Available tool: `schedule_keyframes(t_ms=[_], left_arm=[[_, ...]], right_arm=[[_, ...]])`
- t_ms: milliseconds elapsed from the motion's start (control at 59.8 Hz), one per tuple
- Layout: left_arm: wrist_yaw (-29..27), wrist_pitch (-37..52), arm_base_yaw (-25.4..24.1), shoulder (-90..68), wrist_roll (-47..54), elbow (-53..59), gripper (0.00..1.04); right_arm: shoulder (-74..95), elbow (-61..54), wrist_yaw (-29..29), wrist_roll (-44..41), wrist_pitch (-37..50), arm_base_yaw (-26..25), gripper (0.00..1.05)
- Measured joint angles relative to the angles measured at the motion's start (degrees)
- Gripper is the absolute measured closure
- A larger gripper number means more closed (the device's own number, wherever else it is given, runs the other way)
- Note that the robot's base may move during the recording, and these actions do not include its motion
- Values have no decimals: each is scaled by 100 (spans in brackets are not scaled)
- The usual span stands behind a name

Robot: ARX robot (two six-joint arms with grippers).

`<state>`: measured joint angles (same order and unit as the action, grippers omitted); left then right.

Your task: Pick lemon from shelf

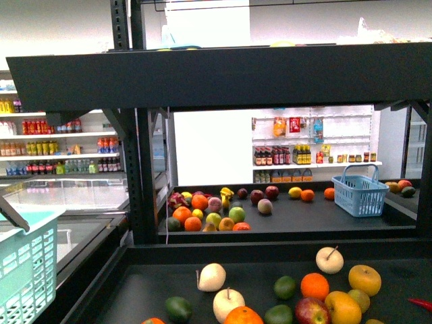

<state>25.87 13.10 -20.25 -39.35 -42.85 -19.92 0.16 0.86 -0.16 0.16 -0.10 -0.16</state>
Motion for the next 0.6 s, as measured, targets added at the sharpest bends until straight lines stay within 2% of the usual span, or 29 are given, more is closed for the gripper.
schedule_keyframes(t_ms=[84,184,335,435,602], left_arm=[[328,173,-444,-1193,-793,-916,8],[507,197,-695,-2417,-1445,-1886,8],[529,345,-697,-3838,-2057,-2953,8],[595,756,-612,-4690,-2553,-3556,8],[660,1115,-509,-5390,-2914,-4085,8]], right_arm=[[0,0,0,0,0,0,2],[0,0,0,0,0,0,2],[0,0,-2,0,0,0,2],[0,0,-2,0,0,0,2],[0,0,0,0,0,0,2]])
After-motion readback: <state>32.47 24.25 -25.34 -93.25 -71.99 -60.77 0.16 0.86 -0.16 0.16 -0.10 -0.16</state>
